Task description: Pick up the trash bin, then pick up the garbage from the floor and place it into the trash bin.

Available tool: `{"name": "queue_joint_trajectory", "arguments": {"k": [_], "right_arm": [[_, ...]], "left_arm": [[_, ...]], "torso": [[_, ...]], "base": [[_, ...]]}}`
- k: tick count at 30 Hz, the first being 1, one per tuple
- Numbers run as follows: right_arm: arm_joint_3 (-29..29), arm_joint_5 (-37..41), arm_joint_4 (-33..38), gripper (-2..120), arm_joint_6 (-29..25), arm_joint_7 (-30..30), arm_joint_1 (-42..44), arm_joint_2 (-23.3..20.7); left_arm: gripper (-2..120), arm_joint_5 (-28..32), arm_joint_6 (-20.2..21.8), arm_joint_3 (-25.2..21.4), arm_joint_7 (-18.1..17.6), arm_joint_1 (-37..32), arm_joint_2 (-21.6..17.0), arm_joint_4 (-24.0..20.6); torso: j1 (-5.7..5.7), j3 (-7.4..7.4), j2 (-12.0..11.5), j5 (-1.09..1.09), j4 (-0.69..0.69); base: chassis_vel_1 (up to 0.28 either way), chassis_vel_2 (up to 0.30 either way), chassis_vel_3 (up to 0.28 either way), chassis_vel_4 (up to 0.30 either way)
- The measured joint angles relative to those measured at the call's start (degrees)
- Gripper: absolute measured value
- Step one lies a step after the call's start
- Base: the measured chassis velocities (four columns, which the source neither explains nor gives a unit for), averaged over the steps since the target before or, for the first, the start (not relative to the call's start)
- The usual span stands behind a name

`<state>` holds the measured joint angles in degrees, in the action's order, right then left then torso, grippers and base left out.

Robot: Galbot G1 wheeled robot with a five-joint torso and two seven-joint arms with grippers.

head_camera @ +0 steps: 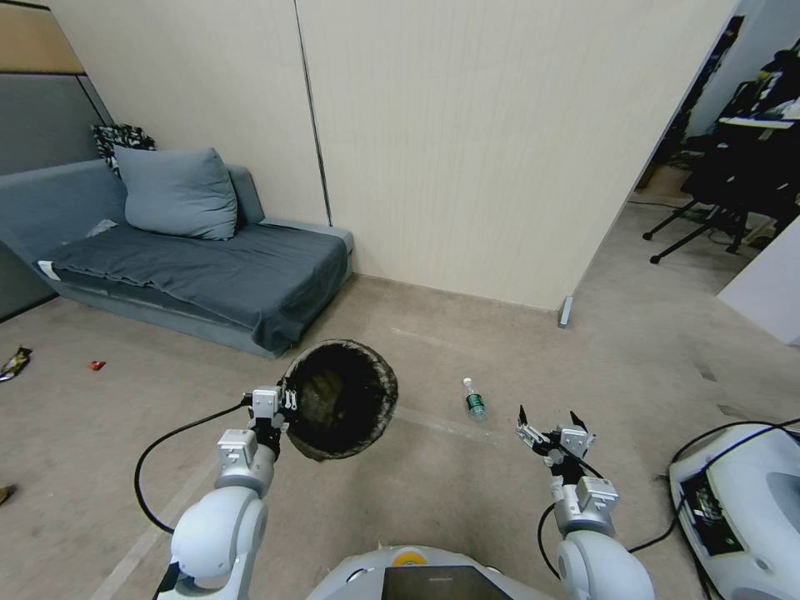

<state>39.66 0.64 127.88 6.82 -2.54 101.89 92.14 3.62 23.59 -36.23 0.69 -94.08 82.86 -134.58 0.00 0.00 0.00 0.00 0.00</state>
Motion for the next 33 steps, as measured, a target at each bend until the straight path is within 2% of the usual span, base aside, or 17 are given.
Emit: {"name": "queue_joint_trajectory", "arguments": {"k": [33], "right_arm": [[-0.16, 0.4, -0.99, 100, -0.56, -0.06, -0.15, 0.0]], "left_arm": [[5, -0.72, -0.53, 0.74, 0.06, 0.54, 0.32, 1.11]], "torso": [[0.0, 0.01, 0.0, -0.01, 0.0]], "base": [[-0.105, 0.103, 0.103, -0.102]]}}
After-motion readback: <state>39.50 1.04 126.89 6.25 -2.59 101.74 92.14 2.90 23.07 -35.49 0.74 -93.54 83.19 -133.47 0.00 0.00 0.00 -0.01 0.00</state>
